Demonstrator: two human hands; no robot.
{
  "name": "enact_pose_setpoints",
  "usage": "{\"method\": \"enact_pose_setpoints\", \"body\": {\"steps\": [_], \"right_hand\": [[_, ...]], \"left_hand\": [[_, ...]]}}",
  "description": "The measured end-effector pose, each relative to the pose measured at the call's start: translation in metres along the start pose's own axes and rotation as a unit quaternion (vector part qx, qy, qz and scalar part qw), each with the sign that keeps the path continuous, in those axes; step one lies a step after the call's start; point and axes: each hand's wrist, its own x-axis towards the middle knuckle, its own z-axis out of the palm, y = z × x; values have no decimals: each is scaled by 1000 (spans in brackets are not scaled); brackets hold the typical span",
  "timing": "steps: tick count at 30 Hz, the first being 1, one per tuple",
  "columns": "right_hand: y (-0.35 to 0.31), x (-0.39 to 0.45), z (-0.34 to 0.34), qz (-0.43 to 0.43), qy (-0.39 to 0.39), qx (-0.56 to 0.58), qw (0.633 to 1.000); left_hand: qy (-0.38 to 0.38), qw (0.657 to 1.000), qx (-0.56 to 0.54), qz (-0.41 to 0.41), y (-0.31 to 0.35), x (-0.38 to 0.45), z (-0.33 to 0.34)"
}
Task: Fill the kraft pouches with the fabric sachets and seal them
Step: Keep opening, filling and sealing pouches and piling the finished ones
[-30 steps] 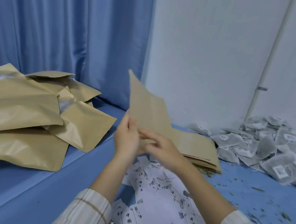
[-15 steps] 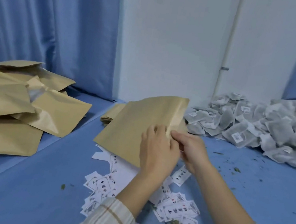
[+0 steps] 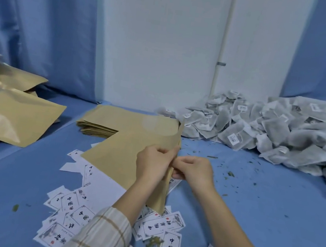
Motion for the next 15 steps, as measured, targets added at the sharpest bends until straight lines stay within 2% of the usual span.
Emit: {"method": "enact_pose_setpoints", "body": {"steps": [5, 11, 15], "right_hand": [[11, 5, -2, 0, -7, -4, 1000], [21, 4, -1, 12, -35, 88, 995], [24, 4, 1, 14, -41, 97, 994]], "left_hand": [[0, 999, -15, 43, -15, 5, 12], [15, 997, 21, 72, -24, 6, 20], [18, 996, 33, 82, -23, 6, 20]]}}
